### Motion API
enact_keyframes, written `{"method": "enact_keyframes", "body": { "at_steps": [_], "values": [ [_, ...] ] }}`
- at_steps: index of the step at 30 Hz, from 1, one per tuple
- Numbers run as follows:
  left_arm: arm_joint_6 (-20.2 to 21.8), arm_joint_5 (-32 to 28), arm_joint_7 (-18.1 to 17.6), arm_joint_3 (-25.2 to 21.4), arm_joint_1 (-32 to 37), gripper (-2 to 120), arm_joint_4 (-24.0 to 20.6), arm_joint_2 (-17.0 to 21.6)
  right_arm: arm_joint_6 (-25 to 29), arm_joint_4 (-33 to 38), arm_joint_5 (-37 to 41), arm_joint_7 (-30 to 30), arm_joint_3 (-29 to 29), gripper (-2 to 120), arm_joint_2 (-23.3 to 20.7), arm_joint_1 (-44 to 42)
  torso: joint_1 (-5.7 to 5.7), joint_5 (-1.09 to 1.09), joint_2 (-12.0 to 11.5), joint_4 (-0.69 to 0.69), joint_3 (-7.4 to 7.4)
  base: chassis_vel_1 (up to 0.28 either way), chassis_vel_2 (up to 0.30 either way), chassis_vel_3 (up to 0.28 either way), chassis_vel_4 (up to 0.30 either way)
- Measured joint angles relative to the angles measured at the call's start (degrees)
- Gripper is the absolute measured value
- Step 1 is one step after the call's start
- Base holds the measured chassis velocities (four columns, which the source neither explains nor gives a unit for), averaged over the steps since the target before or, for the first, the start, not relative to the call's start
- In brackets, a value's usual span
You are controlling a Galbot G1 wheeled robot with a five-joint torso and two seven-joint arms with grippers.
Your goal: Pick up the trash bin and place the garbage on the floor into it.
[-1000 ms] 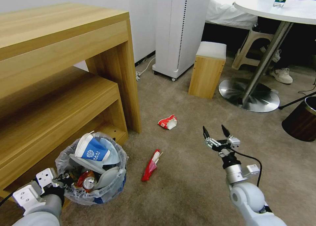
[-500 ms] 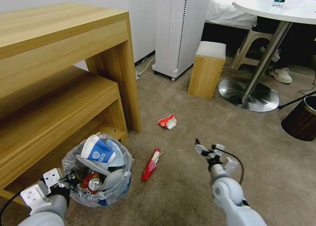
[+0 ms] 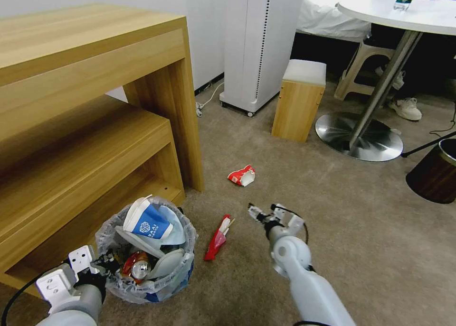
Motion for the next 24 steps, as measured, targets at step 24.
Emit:
{"method": "enact_keyframes", "body": {
  "at_steps": [24],
  "values": [
    [0.0,3.2,0.0,1.5,-0.5,1,0.9,-2.2,-11.7,-7.6,5.7,11.1,-0.7,100,5.5,6.2,0.0,0.01,0.0,0.0,0.0,0.0,0.0,0.0,0.0]
  ]
}}
